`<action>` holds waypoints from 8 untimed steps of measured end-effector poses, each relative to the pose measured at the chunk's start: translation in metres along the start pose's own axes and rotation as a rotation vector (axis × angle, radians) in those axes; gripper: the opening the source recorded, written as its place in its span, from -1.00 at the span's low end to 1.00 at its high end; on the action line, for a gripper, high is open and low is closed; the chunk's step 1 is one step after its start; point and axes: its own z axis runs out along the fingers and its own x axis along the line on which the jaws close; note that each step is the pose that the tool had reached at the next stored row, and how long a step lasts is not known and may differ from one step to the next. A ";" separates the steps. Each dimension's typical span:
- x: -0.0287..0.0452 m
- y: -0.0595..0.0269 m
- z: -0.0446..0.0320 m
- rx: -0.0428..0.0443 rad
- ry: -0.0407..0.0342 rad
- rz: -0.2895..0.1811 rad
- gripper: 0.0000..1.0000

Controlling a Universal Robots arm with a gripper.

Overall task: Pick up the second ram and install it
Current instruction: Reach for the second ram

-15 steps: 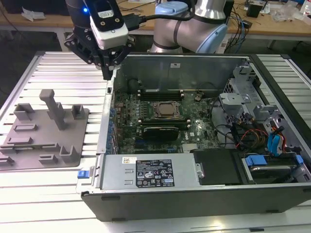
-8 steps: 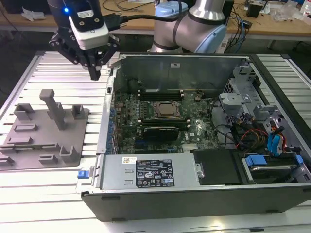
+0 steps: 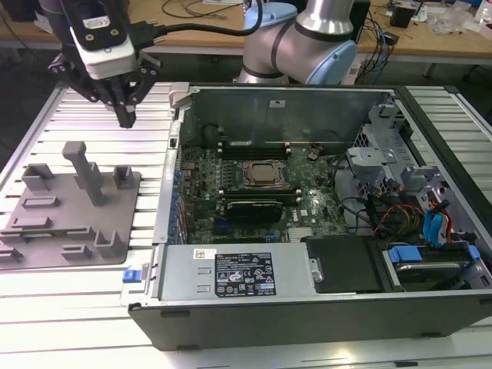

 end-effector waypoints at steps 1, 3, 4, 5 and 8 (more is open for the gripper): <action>0.0047 -0.0004 0.0001 0.0000 0.0000 0.000 -0.84; 0.0108 -0.0008 0.0002 0.0000 0.0000 0.000 -0.84; 0.0130 -0.0010 0.0003 -0.0001 -0.0001 0.000 -0.84; 0.0167 -0.0013 0.0004 -0.0001 0.0000 0.000 -0.84; 0.0258 -0.0020 0.0008 0.0000 0.0000 0.000 -0.84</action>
